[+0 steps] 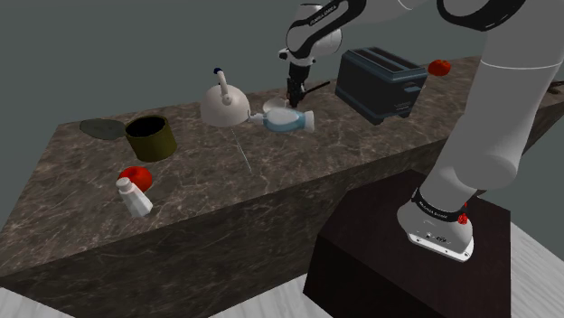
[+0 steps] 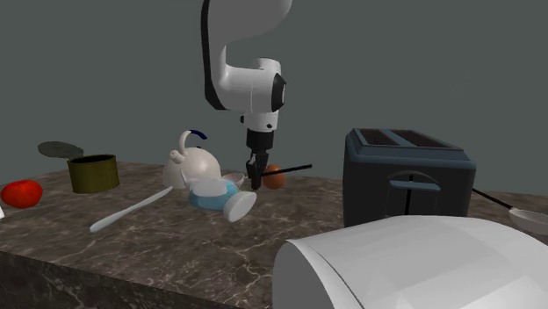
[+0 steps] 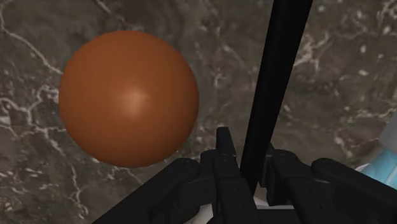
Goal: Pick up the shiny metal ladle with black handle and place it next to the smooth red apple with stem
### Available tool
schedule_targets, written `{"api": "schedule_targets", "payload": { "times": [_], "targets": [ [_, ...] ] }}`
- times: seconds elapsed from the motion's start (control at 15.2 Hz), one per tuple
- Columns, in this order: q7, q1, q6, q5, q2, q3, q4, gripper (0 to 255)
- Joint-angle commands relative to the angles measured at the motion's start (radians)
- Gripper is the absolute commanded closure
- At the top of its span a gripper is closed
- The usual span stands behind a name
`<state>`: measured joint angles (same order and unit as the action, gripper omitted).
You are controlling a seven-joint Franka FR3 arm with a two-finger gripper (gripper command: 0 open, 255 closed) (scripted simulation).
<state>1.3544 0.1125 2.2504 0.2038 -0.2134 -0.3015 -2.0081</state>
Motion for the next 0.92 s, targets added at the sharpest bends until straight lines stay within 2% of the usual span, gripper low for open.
{"api": "schedule_targets", "payload": {
  "times": [0.0,0.86],
  "targets": [
    [-0.008,0.001,-0.025,-0.008,0.012,-0.003,0.01,255],
    [-0.046,0.006,-0.181,-0.05,0.083,-0.011,0.1,255]
  ]
}}
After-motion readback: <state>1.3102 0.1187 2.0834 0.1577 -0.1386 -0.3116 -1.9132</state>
